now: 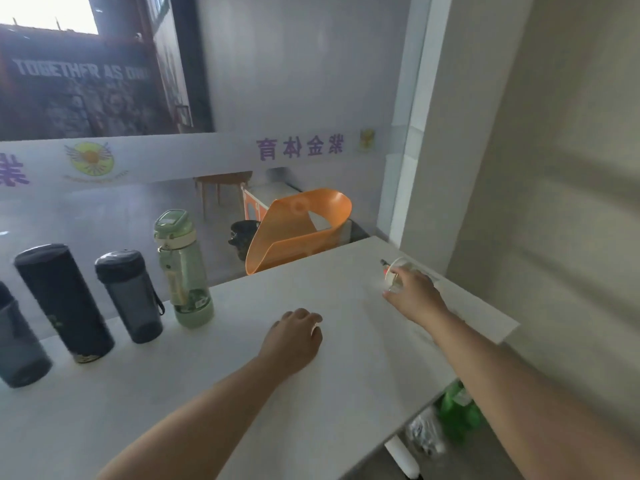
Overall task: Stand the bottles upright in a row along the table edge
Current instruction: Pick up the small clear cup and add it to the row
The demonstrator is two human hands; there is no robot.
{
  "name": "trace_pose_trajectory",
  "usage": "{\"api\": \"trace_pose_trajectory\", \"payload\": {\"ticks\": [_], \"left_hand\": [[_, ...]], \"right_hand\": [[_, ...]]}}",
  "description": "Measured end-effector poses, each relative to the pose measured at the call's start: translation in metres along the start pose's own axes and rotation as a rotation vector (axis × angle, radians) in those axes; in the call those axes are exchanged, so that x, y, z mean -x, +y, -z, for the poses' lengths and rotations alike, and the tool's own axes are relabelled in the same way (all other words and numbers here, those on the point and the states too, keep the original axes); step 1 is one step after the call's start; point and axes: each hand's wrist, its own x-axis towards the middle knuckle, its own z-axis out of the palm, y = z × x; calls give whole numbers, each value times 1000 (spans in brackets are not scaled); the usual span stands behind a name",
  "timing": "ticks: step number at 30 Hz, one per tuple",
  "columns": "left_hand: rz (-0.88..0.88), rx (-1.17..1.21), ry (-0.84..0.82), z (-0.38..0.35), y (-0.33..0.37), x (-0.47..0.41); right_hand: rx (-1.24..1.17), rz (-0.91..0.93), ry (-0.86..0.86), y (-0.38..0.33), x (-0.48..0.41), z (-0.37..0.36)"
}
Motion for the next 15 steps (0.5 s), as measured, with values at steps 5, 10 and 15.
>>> {"api": "trace_pose_trajectory", "payload": {"ticks": [5, 10, 15], "left_hand": [[-64, -12, -23, -11, 34, -11], [-105, -24, -22, -14, 49, -9], [-101, -12, -27, -10, 43, 4]], "right_hand": [[148, -156, 10, 49, 19, 21], [186, -273, -133, 65, 38, 12], [181, -265, -90, 60, 46, -1]]}}
